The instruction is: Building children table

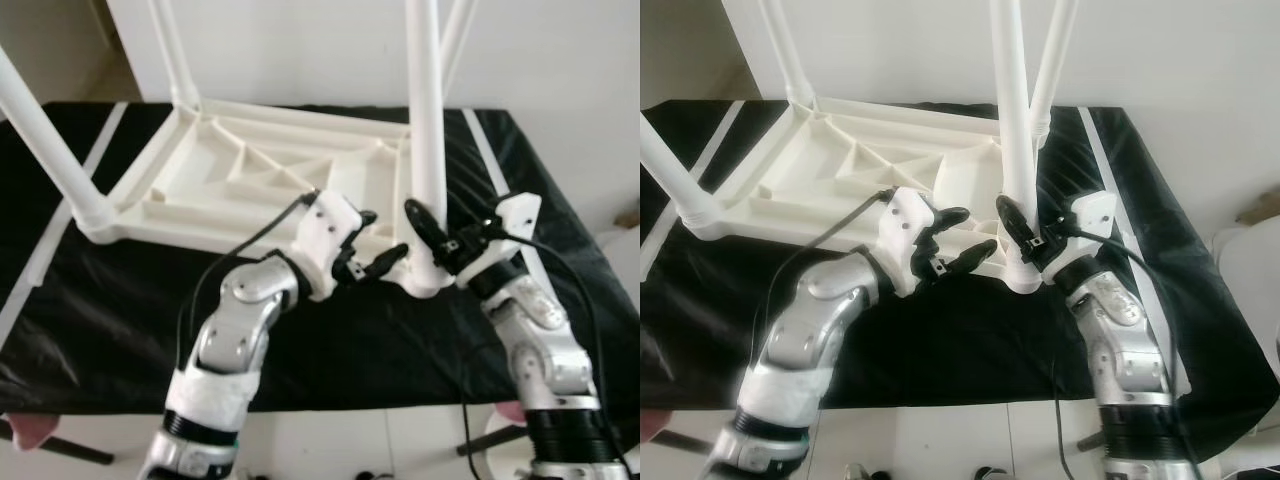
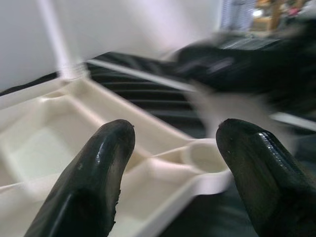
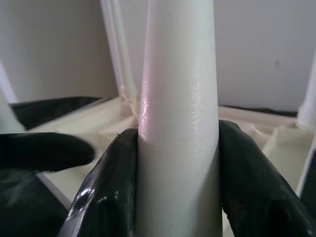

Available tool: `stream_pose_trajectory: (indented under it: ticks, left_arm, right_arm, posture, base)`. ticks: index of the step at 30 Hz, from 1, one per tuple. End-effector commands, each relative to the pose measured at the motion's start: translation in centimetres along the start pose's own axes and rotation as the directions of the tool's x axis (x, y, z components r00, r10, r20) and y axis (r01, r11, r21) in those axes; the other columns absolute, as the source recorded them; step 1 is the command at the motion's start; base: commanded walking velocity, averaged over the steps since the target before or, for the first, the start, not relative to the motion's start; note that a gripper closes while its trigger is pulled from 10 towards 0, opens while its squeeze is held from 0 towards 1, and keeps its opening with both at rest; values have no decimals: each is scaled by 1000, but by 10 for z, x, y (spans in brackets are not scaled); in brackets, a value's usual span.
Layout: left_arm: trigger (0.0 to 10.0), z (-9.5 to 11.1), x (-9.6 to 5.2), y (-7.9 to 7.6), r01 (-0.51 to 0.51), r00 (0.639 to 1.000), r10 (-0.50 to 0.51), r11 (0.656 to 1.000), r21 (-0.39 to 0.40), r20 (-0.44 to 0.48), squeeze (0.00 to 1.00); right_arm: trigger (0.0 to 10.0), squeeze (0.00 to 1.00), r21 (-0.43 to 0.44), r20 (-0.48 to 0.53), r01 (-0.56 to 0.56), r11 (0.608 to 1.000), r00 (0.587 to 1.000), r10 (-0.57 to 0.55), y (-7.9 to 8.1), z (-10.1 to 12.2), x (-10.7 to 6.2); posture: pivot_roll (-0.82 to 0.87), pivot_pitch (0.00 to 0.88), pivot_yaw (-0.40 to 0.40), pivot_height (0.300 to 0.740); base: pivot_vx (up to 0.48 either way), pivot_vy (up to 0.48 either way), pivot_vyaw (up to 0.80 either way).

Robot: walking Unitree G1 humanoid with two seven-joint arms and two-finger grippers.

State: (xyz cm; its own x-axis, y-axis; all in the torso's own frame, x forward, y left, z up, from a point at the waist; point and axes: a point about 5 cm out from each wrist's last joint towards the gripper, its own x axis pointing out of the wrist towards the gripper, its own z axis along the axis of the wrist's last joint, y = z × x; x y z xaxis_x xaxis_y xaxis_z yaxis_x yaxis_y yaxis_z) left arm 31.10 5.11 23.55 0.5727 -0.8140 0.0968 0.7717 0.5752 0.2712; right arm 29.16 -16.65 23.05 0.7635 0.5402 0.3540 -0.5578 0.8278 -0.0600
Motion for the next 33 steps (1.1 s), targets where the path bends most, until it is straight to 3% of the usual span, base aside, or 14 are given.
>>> stream_pose_trajectory:
  ticks: [1,8,12,16,17,33]
  left_arm:
    - [10000,-1,-1,13,-149,989,149,989,-3,-1,0]
    - [10000,4,5,44,-268,963,269,963,40,-31,0]
    - [10000,8,9,62,-353,933,354,935,24,-66,0]
    - [10000,18,14,64,-351,934,353,935,48,-57,0]
    - [10000,29,20,62,-350,934,354,934,70,-48,0]
    - [10000,77,43,39,-287,958,286,958,28,37,0]
  right_arm:
    - [10000,0,10,11,-28,1000,1000,28,1,6,-2]
    - [10000,0,15,-35,-76,997,996,77,4,8,-10]
    - [10000,0,43,-95,-156,987,983,160,16,5,-17]
    - [10000,0,57,-117,-183,982,975,188,20,3,-19]
    - [10000,0,71,-129,-206,976,968,214,24,1,-19]
    - [10000,0,142,-190,-247,959,943,271,39,-14,-13]
  posture:
    - [-153,155,6,740]
    - [-162,153,9,740]
    - [-164,151,15,740]
    - [-167,149,18,740]
    - [-167,147,18,740]
    - [-160,145,16,740]
  base:
    - [0,0,0]
    - [0,0,0]
    - [0,0,0]
    - [0,0,0]
    - [0,0,0]
    - [0,0,0]
